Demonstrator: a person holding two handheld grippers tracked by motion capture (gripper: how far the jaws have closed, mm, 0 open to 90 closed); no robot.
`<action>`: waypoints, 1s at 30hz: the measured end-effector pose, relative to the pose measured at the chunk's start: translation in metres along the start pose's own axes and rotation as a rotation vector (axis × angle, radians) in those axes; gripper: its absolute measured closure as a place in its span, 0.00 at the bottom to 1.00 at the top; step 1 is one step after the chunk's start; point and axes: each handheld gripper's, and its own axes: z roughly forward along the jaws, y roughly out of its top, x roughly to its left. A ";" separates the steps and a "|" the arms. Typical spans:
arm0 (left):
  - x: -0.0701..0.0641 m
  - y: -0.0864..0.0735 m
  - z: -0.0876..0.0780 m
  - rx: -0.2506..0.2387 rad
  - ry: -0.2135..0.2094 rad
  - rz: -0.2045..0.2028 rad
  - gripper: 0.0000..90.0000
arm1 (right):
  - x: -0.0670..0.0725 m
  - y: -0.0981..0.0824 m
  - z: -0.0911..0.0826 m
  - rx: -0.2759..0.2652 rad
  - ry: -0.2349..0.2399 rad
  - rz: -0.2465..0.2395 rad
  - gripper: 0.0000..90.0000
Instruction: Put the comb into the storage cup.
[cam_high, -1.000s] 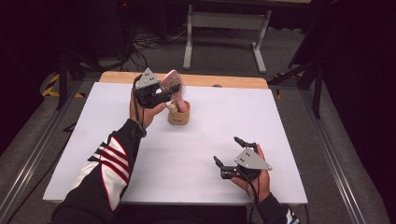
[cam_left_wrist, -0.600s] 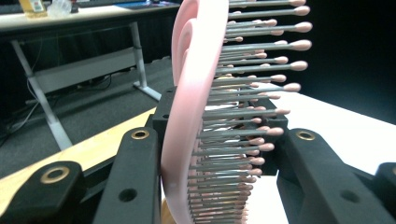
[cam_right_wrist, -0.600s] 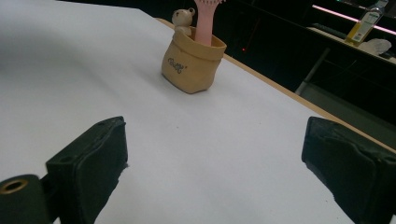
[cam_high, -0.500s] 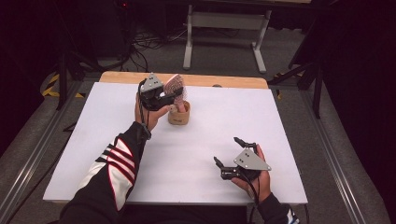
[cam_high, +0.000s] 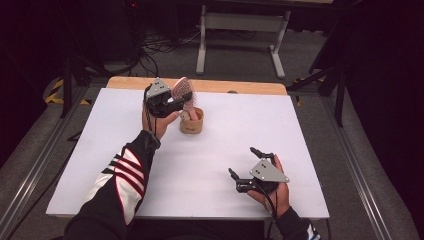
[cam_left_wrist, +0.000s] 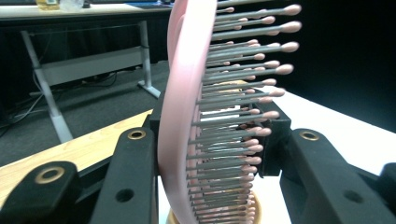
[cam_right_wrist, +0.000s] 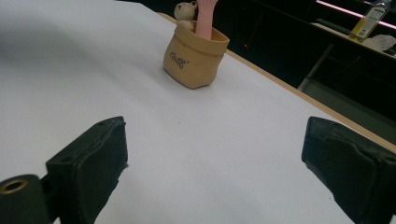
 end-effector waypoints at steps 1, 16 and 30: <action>0.000 0.000 0.000 0.000 0.000 0.000 0.66 | 0.000 0.000 0.000 0.001 -0.001 -0.002 0.08; 0.006 0.003 -0.010 -0.014 0.007 -0.011 0.57 | 0.000 0.000 0.001 0.010 0.004 -0.008 0.08; 0.016 0.004 -0.020 -0.002 0.036 -0.027 0.41 | 0.001 0.000 0.003 0.015 0.001 -0.013 0.08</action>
